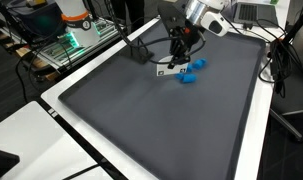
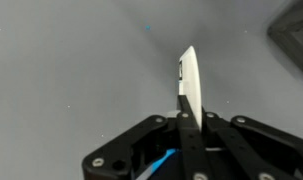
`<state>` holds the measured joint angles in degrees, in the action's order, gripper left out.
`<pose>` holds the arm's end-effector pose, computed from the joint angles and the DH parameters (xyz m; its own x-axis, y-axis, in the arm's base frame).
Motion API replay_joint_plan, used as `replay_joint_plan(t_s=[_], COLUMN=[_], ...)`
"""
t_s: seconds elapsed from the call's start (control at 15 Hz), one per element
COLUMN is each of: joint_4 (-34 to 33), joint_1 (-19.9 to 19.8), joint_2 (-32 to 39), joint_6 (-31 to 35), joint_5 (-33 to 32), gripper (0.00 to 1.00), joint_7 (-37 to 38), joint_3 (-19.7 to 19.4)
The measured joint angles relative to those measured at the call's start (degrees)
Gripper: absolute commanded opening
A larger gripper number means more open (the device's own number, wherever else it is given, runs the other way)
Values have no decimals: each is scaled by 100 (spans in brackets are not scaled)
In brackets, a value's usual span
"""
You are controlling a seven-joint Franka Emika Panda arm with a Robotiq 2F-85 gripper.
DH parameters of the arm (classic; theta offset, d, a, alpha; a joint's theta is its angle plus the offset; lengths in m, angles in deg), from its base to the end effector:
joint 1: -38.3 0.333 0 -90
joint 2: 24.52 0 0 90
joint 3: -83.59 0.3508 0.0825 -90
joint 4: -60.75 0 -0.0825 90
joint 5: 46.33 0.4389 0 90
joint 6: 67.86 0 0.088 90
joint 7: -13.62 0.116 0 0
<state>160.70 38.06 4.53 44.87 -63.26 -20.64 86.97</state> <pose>0.6896 0.0137 0.2539 0.6506 0.6734 -0.3510 0.7196 -0.6944 0.0017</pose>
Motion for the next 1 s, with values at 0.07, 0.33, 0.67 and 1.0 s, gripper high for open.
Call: replay_joint_plan(t_s=[0.07,0.33,0.67,1.0], joint_4=[10,65,177,511], joint_1=[-7,-66,-156,-186], joint_2=[-99,-511,-955,-1354], joint_6=[-98,-586,-1003,-1122], joint_5=[74,535,1268,1900], gripper=[1,1,1,1], joint_7=[16,405,1349,2455], joint_3=[0,-2,-52,-140])
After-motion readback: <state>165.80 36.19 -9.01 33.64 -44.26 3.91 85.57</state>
